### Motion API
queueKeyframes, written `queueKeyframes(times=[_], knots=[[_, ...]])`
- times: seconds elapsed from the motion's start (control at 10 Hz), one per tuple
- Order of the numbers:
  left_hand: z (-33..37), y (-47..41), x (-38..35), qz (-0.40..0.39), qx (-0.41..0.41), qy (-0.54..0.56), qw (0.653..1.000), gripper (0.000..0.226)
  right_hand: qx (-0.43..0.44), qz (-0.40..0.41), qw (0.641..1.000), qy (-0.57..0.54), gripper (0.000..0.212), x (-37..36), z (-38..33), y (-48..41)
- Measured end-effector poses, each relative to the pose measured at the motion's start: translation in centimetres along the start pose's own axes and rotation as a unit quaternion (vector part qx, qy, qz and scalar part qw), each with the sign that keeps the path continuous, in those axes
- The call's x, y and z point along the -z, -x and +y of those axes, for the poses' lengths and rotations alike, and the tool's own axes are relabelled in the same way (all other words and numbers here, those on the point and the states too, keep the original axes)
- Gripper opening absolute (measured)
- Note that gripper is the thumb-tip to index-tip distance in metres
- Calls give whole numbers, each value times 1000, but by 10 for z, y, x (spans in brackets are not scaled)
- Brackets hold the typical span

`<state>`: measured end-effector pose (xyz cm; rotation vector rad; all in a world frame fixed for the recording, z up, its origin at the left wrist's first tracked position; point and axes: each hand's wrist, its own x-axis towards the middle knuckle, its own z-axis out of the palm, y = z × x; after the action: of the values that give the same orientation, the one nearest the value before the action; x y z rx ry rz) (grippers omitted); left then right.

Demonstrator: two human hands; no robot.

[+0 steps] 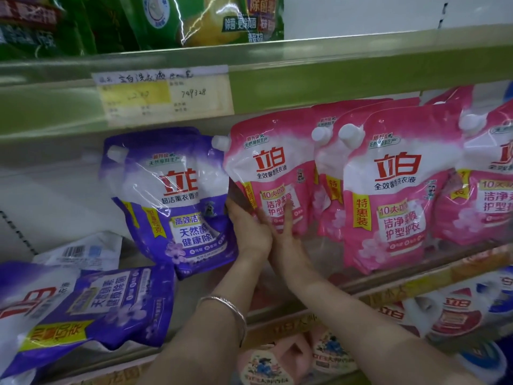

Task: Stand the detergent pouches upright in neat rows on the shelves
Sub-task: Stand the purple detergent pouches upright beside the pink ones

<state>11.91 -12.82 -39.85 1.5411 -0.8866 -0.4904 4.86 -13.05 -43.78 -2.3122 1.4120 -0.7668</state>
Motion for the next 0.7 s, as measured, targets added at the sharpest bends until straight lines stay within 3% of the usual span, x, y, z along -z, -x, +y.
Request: queueKeyframes(times=[0.2, 0.4, 0.5, 0.6, 0.7], knots=[[10, -15, 19, 37, 82, -98, 991, 74, -55, 1, 998, 7, 112, -15, -8, -22], [13, -19, 29, 78, 127, 86, 985, 69, -59, -41, 996, 43, 87, -28, -13, -39], [16, -23, 35, 105, 159, 215, 958, 74, -65, -47, 996, 44, 93, -26, -10, -35], [28, -10, 40, 109, 168, 288, 936, 59, -41, -52, 997, 42, 98, -16, -5, -29], [32, -6, 40, 83, 155, 263, 949, 54, -13, -48, 997, 56, 91, -4, -6, -22]])
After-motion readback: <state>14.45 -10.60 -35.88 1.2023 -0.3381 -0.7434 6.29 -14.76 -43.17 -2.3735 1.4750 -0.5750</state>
